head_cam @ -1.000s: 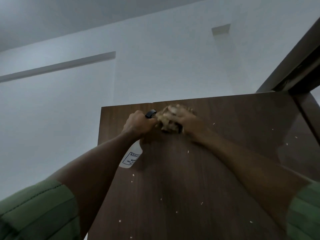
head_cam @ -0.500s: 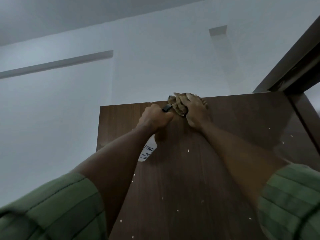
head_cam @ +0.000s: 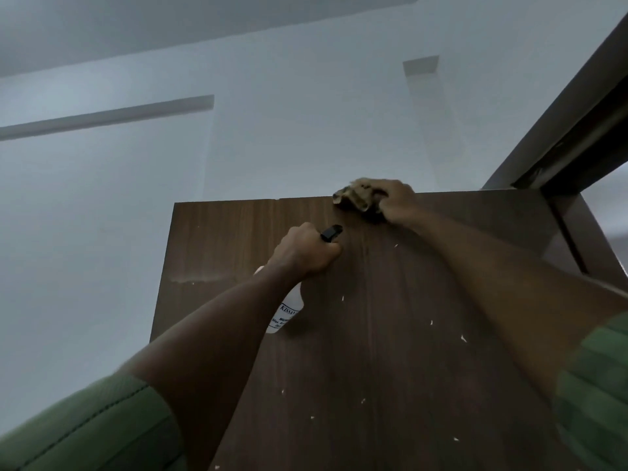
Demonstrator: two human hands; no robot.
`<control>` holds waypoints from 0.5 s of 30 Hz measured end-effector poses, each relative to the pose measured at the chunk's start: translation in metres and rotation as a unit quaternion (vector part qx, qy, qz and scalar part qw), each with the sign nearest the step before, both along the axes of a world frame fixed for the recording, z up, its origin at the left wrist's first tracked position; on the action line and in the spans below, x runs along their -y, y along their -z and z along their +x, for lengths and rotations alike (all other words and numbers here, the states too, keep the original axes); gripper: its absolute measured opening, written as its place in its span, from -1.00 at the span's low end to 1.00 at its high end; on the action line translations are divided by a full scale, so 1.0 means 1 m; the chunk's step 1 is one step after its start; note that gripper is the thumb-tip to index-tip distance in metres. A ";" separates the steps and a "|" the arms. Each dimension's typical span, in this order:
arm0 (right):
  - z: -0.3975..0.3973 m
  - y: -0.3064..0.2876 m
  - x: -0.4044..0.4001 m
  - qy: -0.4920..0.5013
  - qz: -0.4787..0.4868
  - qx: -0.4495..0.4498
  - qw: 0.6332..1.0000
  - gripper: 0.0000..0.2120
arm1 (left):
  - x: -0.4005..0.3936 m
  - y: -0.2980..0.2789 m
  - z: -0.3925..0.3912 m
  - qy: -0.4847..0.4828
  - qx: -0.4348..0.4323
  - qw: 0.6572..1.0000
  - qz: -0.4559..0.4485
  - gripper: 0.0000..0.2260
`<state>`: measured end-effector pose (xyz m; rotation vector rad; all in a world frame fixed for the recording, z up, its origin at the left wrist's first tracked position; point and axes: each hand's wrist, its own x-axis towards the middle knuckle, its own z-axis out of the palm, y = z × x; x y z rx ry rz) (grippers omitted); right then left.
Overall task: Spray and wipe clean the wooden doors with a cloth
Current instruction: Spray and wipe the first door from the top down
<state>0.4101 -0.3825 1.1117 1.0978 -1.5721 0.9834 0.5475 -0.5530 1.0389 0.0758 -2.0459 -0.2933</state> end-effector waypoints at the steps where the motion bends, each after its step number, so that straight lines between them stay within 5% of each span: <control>1: -0.002 -0.005 -0.012 -0.018 -0.006 0.021 1.000 -0.34 | -0.005 0.001 -0.005 0.000 0.008 1.000 0.000 -0.74; 6: -0.026 -0.002 -0.049 -0.033 0.000 0.046 0.998 -0.31 | -0.038 0.000 -0.020 -0.046 0.011 0.999 -0.004 -0.74; 11: -0.048 0.006 -0.028 -0.012 0.024 -0.016 1.000 -0.36 | -0.054 -0.007 -0.030 -0.042 -0.015 0.999 0.006 -0.76; 15: -0.054 0.069 -0.006 0.046 0.043 -0.131 0.989 -0.26 | -0.058 -0.010 -0.032 -0.026 -0.052 0.998 0.039 -0.69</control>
